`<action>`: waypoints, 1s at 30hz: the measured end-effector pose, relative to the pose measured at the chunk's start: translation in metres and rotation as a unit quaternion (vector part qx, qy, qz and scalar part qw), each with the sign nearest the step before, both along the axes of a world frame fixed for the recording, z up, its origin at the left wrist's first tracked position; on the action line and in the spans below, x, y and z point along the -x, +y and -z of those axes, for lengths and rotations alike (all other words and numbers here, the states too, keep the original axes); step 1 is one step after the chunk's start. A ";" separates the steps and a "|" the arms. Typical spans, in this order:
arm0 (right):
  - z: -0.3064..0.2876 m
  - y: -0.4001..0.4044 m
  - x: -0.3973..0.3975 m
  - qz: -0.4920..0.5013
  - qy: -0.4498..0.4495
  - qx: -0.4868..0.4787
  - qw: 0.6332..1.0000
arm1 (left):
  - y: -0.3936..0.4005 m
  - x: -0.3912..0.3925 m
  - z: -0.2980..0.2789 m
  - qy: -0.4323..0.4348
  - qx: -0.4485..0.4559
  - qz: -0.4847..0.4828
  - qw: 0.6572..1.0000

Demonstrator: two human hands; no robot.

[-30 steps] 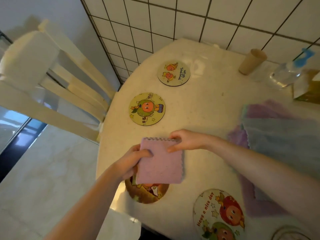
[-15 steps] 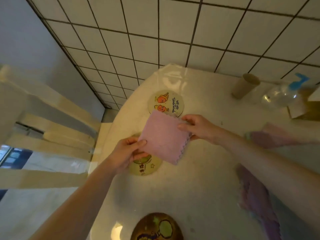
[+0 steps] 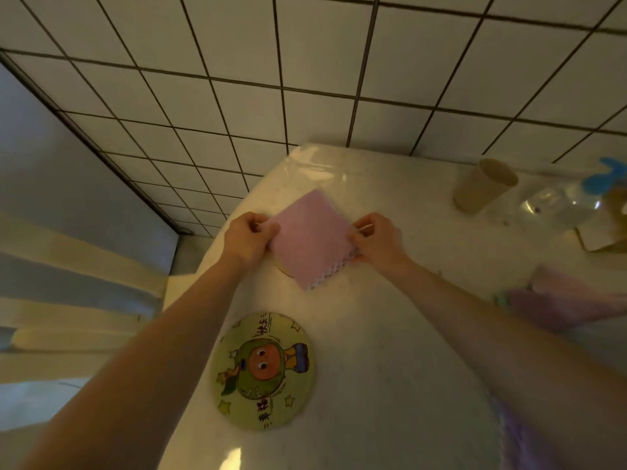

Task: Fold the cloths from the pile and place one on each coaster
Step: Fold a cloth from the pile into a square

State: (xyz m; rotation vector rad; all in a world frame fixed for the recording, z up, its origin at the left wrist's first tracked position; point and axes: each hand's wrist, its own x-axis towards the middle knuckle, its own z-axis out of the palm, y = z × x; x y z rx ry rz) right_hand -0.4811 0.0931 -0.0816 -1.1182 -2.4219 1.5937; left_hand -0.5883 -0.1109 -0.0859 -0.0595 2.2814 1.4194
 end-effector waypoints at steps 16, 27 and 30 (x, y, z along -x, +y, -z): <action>0.008 -0.005 -0.014 -0.288 -0.070 -0.350 0.889 | -0.003 -0.003 0.010 0.154 0.174 0.058 0.971; -0.030 0.030 -0.137 -0.340 -0.076 -0.361 0.865 | 0.005 -0.083 -0.027 0.158 0.162 0.099 0.969; -0.035 0.040 -0.201 -0.350 -0.023 -0.404 0.845 | 0.033 -0.139 -0.037 0.171 0.151 0.134 0.964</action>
